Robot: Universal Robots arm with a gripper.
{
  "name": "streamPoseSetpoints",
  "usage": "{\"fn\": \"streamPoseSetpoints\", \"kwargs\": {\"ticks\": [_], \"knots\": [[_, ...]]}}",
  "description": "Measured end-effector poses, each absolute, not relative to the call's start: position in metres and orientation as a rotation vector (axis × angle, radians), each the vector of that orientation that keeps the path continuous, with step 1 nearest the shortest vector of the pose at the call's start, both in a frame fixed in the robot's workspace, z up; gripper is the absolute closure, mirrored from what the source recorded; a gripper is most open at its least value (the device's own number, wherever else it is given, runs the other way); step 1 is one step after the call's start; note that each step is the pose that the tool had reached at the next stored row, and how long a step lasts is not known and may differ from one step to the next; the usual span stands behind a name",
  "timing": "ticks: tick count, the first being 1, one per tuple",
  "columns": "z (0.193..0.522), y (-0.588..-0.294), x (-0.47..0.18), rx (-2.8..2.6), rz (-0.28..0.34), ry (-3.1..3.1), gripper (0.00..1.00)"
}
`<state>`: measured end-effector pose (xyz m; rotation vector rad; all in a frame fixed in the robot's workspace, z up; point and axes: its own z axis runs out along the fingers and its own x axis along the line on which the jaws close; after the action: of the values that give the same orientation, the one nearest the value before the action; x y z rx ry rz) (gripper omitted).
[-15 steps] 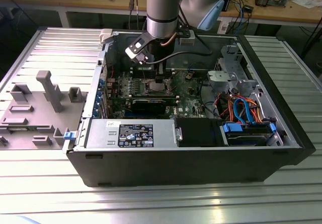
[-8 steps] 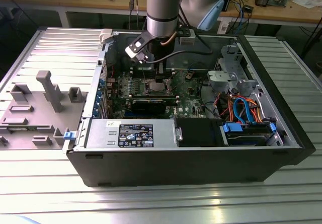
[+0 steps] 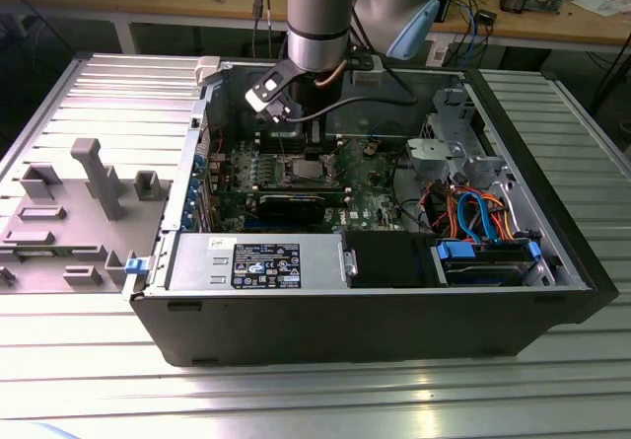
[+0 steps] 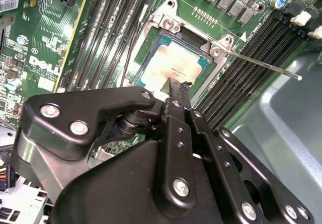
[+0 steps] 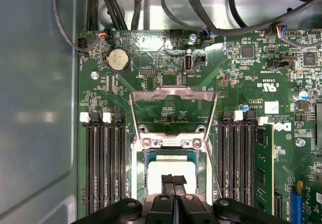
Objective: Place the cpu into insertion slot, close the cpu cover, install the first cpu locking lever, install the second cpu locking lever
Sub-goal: 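Close the cpu cover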
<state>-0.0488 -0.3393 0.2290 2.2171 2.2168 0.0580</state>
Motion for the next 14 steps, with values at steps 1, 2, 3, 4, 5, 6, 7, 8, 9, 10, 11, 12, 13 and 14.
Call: {"fn": "streamPoseSetpoints", "kwargs": {"ticks": [1, 2, 3, 4, 5, 6, 7, 8, 9, 10, 11, 12, 13, 14], "knots": [[0.2296, -0.3393, -0.0488, 2.217, 0.058, 2.217, 0.89], [0.23, -0.3393, -0.0488, 2.217, 0.058, 2.217, 0.89], [0.2304, -0.3393, -0.0488, 2.217, 0.058, 2.217, 0.89], [0.2305, -0.3393, -0.0488, 2.217, 0.058, 2.217, 0.89], [0.2305, -0.3393, -0.0488, 2.217, 0.058, 2.217, 0.89], [0.2306, -0.3393, -0.0488, 2.217, 0.058, 2.217, 0.89], [0.2306, -0.3393, -0.0488, 2.217, 0.058, 2.217, 0.89], [0.2306, -0.3393, -0.0488, 2.217, 0.058, 2.217, 0.89], [0.2307, -0.3393, -0.0488, 2.217, 0.058, 2.217, 0.89], [0.2307, -0.3393, -0.0487, 2.217, 0.058, 2.217, 0.89], [0.2307, -0.3393, -0.0486, 2.217, 0.058, 2.217, 0.89], [0.2307, -0.3393, -0.0484, 2.218, 0.057, 2.218, 0.89], [0.2307, -0.3393, -0.0483, 2.218, 0.056, 2.218, 0.89], [0.2307, -0.3394, -0.0481, 2.219, 0.055, 2.219, 0.89]]}}
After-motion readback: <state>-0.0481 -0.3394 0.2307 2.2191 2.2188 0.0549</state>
